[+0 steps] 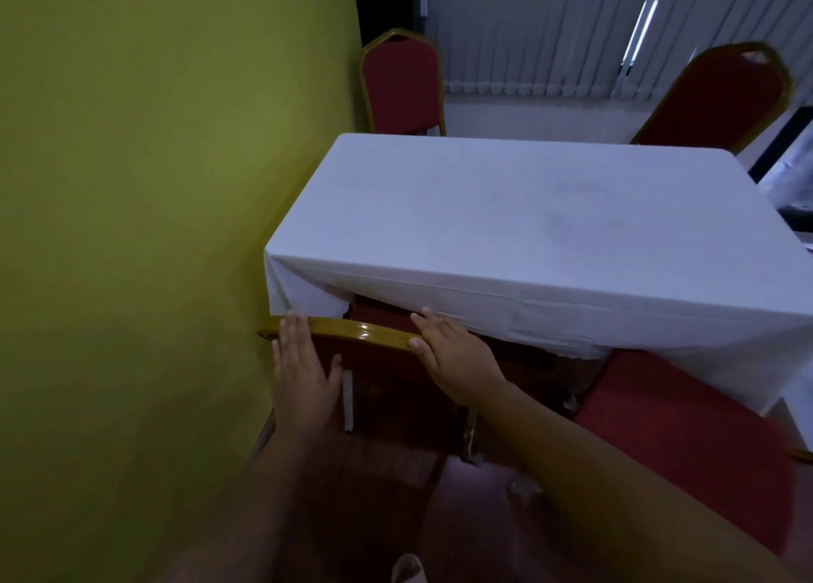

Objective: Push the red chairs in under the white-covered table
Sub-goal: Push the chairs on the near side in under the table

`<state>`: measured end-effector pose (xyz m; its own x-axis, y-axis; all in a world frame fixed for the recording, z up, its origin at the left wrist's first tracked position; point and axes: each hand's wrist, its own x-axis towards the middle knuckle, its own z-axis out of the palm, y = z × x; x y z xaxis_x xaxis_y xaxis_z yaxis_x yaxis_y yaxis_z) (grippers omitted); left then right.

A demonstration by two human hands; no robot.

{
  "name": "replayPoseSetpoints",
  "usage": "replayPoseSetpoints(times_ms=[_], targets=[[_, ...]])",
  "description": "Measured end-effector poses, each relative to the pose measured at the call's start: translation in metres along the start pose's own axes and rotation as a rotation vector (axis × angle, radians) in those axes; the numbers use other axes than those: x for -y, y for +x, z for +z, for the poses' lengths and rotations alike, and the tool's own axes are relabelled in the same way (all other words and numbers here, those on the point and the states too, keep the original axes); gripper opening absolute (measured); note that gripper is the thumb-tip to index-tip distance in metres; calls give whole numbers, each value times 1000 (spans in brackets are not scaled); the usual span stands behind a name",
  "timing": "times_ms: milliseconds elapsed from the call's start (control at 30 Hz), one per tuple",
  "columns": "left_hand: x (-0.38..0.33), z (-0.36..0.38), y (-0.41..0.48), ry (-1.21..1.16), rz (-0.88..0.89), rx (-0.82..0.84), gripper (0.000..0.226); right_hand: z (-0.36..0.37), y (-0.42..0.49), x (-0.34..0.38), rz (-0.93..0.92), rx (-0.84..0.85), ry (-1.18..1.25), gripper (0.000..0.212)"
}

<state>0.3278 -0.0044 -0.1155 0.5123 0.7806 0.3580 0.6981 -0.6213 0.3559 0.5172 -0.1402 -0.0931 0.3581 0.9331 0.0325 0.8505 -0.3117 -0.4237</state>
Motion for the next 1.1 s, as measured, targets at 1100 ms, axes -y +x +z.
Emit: replayPoseSetpoints(times_ms=[1100], targets=[[-511,136,-142,38,751,665,75,-229,-371,-382,796,-75,-365,53]])
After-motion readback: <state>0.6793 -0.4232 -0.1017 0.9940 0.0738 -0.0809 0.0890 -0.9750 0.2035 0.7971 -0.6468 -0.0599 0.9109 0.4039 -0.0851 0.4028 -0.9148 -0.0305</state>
